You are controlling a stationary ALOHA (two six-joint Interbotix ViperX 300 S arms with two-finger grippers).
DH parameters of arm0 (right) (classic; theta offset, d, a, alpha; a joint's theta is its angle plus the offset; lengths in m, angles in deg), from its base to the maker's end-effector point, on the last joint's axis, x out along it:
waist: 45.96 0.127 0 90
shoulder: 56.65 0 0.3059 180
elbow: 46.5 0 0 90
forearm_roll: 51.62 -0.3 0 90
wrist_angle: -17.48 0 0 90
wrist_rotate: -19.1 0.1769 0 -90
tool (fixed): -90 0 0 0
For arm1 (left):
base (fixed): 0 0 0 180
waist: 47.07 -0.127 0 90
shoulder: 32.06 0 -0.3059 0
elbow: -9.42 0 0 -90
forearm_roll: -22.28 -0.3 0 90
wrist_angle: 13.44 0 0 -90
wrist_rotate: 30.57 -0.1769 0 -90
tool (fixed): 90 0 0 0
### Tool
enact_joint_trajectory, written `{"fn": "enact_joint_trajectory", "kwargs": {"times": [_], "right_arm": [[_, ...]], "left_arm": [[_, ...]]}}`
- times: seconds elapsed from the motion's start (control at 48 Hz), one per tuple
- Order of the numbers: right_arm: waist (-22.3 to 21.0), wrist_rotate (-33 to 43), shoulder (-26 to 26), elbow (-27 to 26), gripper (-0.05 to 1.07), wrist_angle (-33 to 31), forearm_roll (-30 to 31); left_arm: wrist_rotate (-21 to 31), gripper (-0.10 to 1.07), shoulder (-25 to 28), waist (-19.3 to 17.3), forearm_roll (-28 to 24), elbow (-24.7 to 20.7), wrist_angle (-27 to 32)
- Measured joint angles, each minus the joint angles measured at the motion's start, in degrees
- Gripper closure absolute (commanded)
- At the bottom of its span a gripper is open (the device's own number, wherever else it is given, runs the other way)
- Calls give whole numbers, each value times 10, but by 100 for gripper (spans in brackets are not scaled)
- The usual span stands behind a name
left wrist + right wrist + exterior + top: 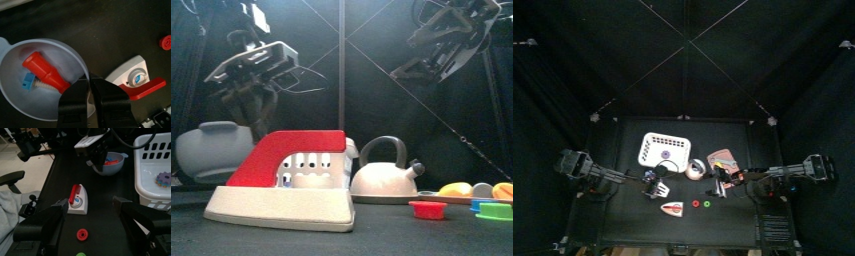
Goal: Place bowl in center
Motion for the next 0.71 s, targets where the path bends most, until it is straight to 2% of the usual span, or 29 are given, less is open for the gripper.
{"fn": "enact_joint_trajectory", "kwargs": {"times": [0.333,0.458,0.708], "right_arm": [[1,0,1,2,2,0,1],[1,0,2,4,2,0,1],[2,1,8,11,2,0,1]], "left_arm": [[-138,56,89,-30,62,-86,-5],[-163,56,113,-37,66,-109,-10],[-168,56,136,-45,66,-125,-37]]}}
